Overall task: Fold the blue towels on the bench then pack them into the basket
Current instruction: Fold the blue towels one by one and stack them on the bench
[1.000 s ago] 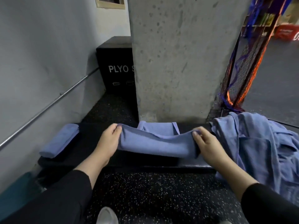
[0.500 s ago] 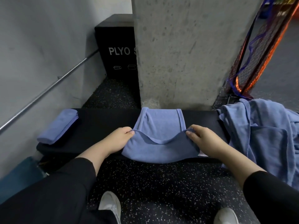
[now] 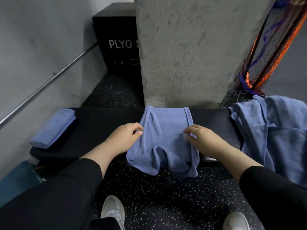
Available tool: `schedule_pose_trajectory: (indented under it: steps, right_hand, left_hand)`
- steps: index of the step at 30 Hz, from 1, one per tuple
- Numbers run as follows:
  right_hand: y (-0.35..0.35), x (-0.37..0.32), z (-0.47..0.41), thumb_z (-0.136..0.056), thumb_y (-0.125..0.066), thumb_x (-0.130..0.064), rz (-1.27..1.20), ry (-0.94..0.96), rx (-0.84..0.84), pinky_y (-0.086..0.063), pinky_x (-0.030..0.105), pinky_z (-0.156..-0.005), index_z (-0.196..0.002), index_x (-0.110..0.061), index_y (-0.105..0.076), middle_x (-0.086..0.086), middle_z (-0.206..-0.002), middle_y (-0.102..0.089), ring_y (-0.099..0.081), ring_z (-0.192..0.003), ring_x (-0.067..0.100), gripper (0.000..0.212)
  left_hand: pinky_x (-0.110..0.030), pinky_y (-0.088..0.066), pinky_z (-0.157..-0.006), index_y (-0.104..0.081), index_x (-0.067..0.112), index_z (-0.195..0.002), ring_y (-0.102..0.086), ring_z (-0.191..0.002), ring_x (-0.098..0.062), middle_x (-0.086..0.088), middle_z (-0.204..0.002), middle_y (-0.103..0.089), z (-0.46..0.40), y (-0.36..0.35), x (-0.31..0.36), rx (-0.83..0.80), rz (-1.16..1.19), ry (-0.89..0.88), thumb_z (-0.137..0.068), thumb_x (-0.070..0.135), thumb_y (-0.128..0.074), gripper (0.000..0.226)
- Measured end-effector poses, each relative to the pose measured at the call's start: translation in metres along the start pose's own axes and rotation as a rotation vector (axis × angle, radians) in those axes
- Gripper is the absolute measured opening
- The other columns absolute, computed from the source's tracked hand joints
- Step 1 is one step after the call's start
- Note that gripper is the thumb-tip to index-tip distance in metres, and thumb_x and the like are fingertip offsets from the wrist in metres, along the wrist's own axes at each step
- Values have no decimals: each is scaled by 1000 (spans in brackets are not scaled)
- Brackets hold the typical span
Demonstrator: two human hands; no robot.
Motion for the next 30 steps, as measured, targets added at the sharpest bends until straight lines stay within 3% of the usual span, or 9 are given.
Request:
schedule_pose_trajectory:
  steps: [2, 4, 8, 12, 16, 19, 22, 26, 30]
  right_hand:
    - [-10, 5, -14, -103, -48, -37, 91, -13, -8, -34, 42, -110, -137, -28, -56, -12, -147, -49, -46, -134, 15, 36]
    - [-14, 9, -30, -104, -46, -35, 161, -32, 10, -26, 44, -115, -144, -29, -49, -9, -156, -39, -35, -144, 16, 41]
    - [-17, 14, -58, -105, -43, -30, 228, -43, 81, -17, 52, -118, -146, -26, -48, -6, -157, -37, -28, -147, 15, 41]
    - [-21, 24, -84, -107, -37, -28, 276, -99, 99, -15, 59, -118, -148, -23, -44, -5, -158, -36, -25, -148, 17, 42]
    - [-21, 34, -99, -105, -38, -23, 294, -115, 156, -23, 49, -110, -138, -22, -53, -7, -154, -39, -34, -139, 21, 36]
    - [-12, 41, -107, -103, -45, -23, 244, -157, 251, -30, 41, -99, -131, -18, -60, -3, -149, -46, -41, -130, 26, 32]
    - [-2, 51, -113, -100, -53, -21, 167, -208, 368, -30, 37, -82, -120, -14, -66, 4, -126, -59, -51, -112, 31, 25]
    - [8, 62, -119, -94, -55, -13, 78, -259, 474, -45, 41, -77, -106, -5, -70, 13, -101, -61, -58, -94, 38, 20]
    - [11, 68, -123, -89, -52, -7, 68, -293, 470, -46, 41, -72, -98, 0, -68, 16, -94, -61, -57, -87, 39, 20]
  left_hand:
    - [-40, -52, -92, -60, 33, -128, -60, -107, -12, 12, -123, -61, -12, -6, -1, 14, -73, -21, -104, 36, -48, 27]
    - [-44, -50, -95, -56, 29, -134, -59, -111, -18, 7, -127, -59, -26, -6, -2, 78, -107, -12, -105, 34, -46, 31]
    - [-48, -44, -103, -51, 23, -144, -54, -125, -25, 0, -140, -56, -58, -2, -5, 195, -124, 25, -106, 30, -44, 39]
    - [-44, -39, -102, -54, 22, -141, -53, -124, -25, -1, -138, -57, -94, -5, -1, 227, -152, 31, -107, 30, -41, 37]
    - [-43, -41, -94, -65, 18, -119, -56, -112, -26, -2, -124, -61, -125, -16, -7, 293, -196, 113, -106, 33, -43, 30]
    - [-42, -37, -94, -69, 18, -109, -53, -113, -24, 0, -123, -60, -135, -21, -8, 378, -232, 140, -105, 35, -47, 29]
    - [-44, -35, -96, -71, 20, -110, -51, -117, -25, -1, -124, -59, -139, -18, -9, 435, -196, 181, -103, 39, -51, 28]
    - [-43, -33, -94, -71, 23, -100, -51, -112, -24, 0, -117, -60, -143, -19, -7, 474, -140, 179, -102, 35, -54, 21]
    - [-42, -32, -92, -67, 20, -93, -54, -105, -24, -1, -107, -63, -140, -16, -8, 528, -81, 165, -102, 30, -53, 20]
Point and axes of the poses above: each hand's wrist, its own z-axis away from the middle knuckle, its own y-axis out of the back of the hand, x = y × z, the point moved 8 cm from there along -z, towards the middle knuckle
